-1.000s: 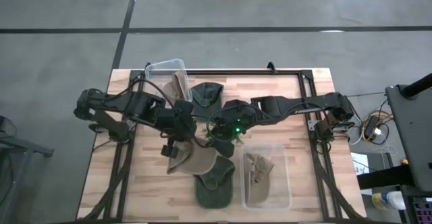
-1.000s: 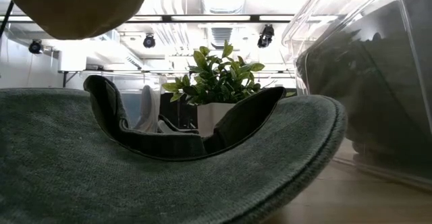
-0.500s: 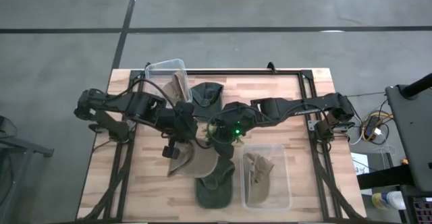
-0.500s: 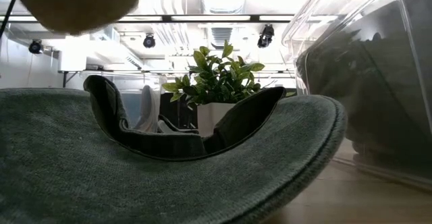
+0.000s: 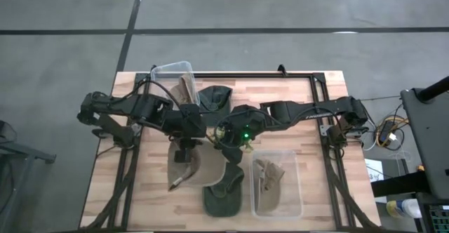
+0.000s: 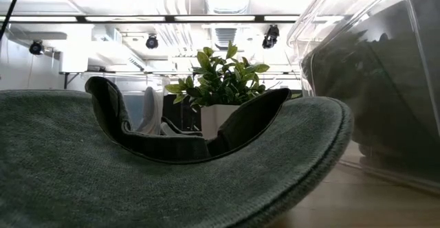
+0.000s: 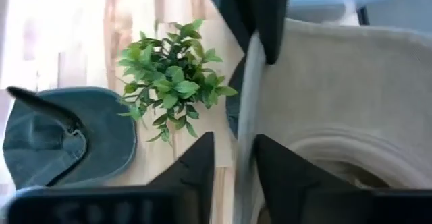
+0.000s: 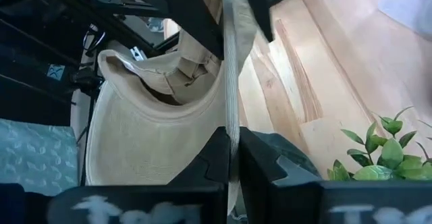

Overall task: Pick & Place hat
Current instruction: Put the brown cap into the top transparent bin, then put the brown cap from the bottom transparent bin into the top transparent bin

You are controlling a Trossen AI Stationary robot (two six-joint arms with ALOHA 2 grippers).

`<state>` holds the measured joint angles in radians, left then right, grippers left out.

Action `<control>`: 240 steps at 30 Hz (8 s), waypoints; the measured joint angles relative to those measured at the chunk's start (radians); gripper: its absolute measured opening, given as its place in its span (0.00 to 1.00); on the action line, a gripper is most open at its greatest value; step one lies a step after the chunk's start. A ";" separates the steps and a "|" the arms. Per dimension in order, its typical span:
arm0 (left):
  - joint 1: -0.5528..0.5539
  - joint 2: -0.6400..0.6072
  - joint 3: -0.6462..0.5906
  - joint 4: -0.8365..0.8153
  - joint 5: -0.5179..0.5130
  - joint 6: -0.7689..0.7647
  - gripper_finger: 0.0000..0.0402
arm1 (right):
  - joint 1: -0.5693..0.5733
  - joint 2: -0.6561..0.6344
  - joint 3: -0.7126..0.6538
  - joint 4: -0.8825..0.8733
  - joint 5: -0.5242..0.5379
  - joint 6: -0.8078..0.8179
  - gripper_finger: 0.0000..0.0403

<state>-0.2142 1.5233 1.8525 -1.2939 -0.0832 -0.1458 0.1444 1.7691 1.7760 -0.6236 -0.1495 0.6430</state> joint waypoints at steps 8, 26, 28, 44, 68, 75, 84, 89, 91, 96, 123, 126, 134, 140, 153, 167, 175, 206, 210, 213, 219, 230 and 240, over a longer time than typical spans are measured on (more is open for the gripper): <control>0.002 -0.007 0.089 -0.025 -0.236 0.038 0.46 | -0.012 0.000 0.000 -0.012 0.063 0.049 0.02; 0.002 -0.097 0.445 0.090 -0.505 -0.447 0.49 | -0.140 -0.035 0.018 0.124 0.439 0.020 0.03; 0.001 -0.113 0.428 0.123 -0.505 -0.494 0.49 | -0.151 -0.035 0.035 0.146 0.498 -0.009 0.03; -0.003 -0.110 0.416 0.346 -0.517 -0.617 0.49 | -0.176 -0.040 0.361 0.212 1.013 -0.502 0.03; 0.024 -0.063 0.416 0.416 -0.892 -0.475 0.49 | -0.107 -0.033 0.497 0.264 0.929 -0.605 0.03; 0.027 -0.044 0.415 0.441 -0.892 -0.470 0.47 | -0.100 -0.033 0.497 0.264 0.926 -0.629 0.03; 0.038 -0.044 0.415 0.442 -0.894 -0.454 0.17 | -0.094 -0.033 0.496 0.269 0.858 -0.617 0.03; 0.039 -0.044 0.415 0.448 -0.898 -0.438 0.03 | -0.094 -0.033 0.495 0.268 0.853 -0.621 0.03; 0.039 -0.046 0.415 0.446 -0.895 -0.427 0.02 | -0.095 -0.033 0.494 0.264 0.851 -0.636 0.03; 0.039 -0.061 0.415 0.439 -0.886 -0.419 0.01 | -0.095 -0.033 0.494 0.248 0.833 -0.651 0.05; 0.066 -0.212 0.393 -0.268 -0.910 -1.034 0.01 | -0.130 -0.066 0.494 -0.078 0.808 -0.703 0.64; 0.067 -0.218 0.351 -0.263 -0.902 -1.016 0.01 | -0.130 -0.066 0.494 -0.080 0.807 -0.704 0.63; 0.088 -0.235 0.162 -0.268 -0.862 -1.170 0.01 | -0.129 -0.066 0.494 -0.098 0.806 -0.697 0.62; 0.104 -0.231 -0.037 -0.275 -0.784 -1.309 0.01 | -0.129 -0.066 0.494 -0.106 0.800 -0.657 0.63; 0.252 -0.271 -0.414 -0.277 -0.672 -1.416 0.01 | -0.102 -0.066 0.494 -0.106 0.795 -0.715 0.61; 0.472 -0.409 -0.704 0.081 -0.500 -1.237 0.02 | -0.085 -0.066 0.494 -0.236 0.796 -0.741 0.61; 0.568 -0.408 -0.764 0.132 -0.404 -1.164 0.02 | -0.085 -0.066 0.494 -0.257 0.796 -0.728 0.62; 0.617 -0.411 -0.558 0.048 -0.298 -0.993 0.54 | -0.086 -0.065 0.494 -0.304 0.799 -0.702 0.61; 0.603 -0.411 -0.491 0.076 -0.297 -0.911 0.54 | -0.086 -0.064 0.494 -0.382 0.804 -0.678 0.61; 0.601 -0.411 -0.450 0.128 -0.296 -0.826 0.54 | -0.087 -0.064 0.494 -0.456 0.809 -0.633 0.61; 0.598 -0.411 -0.375 0.195 -0.281 -0.628 0.54 | -0.089 -0.064 0.488 -0.569 0.890 -0.501 0.60; 0.594 -0.412 -0.265 0.220 -0.210 -0.495 0.54 | -0.090 -0.066 0.480 -0.793 0.595 -0.194 0.59; 0.591 -0.411 -0.268 0.267 -0.163 -0.481 0.54 | -0.024 -0.059 0.454 -0.947 -0.001 0.034 0.58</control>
<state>0.3771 1.1122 1.5845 -1.0266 -0.2466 -0.6264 0.1202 1.7100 2.2301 -1.5707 -0.1506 0.6769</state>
